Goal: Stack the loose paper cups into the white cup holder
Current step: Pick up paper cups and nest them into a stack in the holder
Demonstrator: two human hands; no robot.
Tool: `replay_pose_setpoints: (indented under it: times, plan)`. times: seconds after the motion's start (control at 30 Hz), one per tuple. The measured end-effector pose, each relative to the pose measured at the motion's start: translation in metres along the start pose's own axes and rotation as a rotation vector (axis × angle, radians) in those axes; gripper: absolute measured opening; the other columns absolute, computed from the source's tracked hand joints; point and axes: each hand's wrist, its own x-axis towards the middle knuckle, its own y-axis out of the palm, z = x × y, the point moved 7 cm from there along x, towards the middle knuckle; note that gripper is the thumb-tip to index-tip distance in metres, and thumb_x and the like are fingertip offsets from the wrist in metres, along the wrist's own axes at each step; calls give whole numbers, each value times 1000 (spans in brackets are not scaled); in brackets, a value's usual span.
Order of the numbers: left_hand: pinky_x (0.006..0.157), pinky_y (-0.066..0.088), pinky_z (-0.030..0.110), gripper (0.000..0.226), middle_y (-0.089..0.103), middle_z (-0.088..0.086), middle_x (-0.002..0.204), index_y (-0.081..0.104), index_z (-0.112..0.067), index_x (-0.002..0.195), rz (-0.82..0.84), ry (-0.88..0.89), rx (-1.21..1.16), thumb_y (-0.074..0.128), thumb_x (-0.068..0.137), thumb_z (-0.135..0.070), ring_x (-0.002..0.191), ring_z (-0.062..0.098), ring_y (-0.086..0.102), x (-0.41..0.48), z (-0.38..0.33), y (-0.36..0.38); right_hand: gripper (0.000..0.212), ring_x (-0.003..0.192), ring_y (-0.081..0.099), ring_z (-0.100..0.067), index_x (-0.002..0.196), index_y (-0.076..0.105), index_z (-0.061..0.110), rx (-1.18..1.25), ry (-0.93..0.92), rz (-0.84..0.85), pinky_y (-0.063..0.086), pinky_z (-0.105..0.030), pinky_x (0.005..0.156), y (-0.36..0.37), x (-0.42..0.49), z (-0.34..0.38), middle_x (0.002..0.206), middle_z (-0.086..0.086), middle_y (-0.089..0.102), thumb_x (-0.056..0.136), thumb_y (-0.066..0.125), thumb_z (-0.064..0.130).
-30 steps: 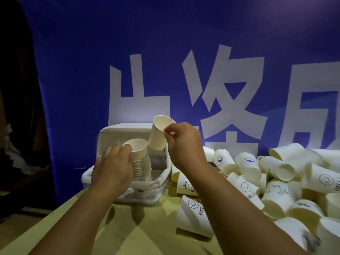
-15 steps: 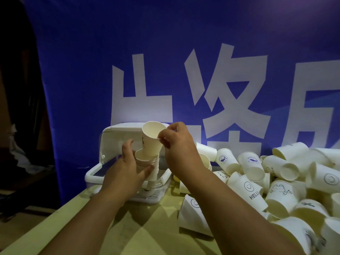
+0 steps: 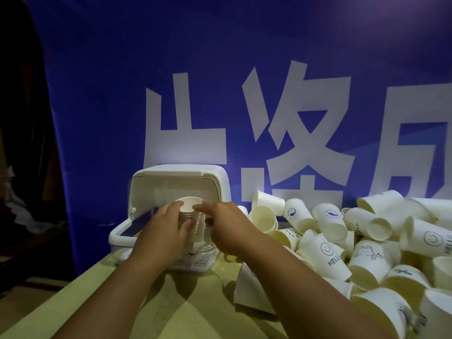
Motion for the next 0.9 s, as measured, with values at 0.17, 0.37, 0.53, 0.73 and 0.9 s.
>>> replay_pose_setpoints:
  times: [0.17, 0.37, 0.53, 0.73, 0.9]
  plan:
    - [98, 52, 41, 51, 48, -6, 146, 38, -31, 148, -3, 17, 25, 52, 101, -44, 128, 17, 50, -5, -2, -5, 35, 104, 64, -16, 128, 65, 24, 89, 91, -230, 53, -28, 94, -24, -5, -8, 121, 0, 68, 95, 64, 12]
    - [106, 42, 48, 58, 50, 1, 143, 48, -26, 140, -113, 53, 298, 66, 90, -48, 130, 25, 46, -11, -23, -18, 8, 76, 62, -10, 91, 70, 20, 107, 221, -437, 56, -27, 74, -78, -26, -38, 85, 5, 66, 91, 70, 28]
    - [84, 52, 33, 19, 54, -15, 110, 62, -30, 107, -42, 282, 183, 65, 89, -37, 99, 13, 55, -27, -77, -5, 14, 87, 64, -18, 107, 67, 19, -73, 328, -339, 54, -27, 75, -102, -29, -76, 101, -1, 68, 94, 64, 15]
    - [90, 46, 21, 31, 43, -15, 137, 58, -27, 132, 365, 253, 37, 55, 102, -20, 117, 12, 54, 3, -121, 71, 60, 114, 56, -25, 139, 50, 26, -451, 296, 57, 49, -32, 95, -97, -17, -126, 136, -7, 53, 86, 71, 5]
    - [101, 39, 24, 49, 34, -8, 154, 51, -25, 145, 440, 243, 44, 57, 100, -7, 132, 19, 48, 41, -120, 112, 81, 125, 48, -31, 154, 23, 39, -701, 186, 180, 48, -41, 99, -83, 6, -143, 142, -12, 45, 91, 67, 13]
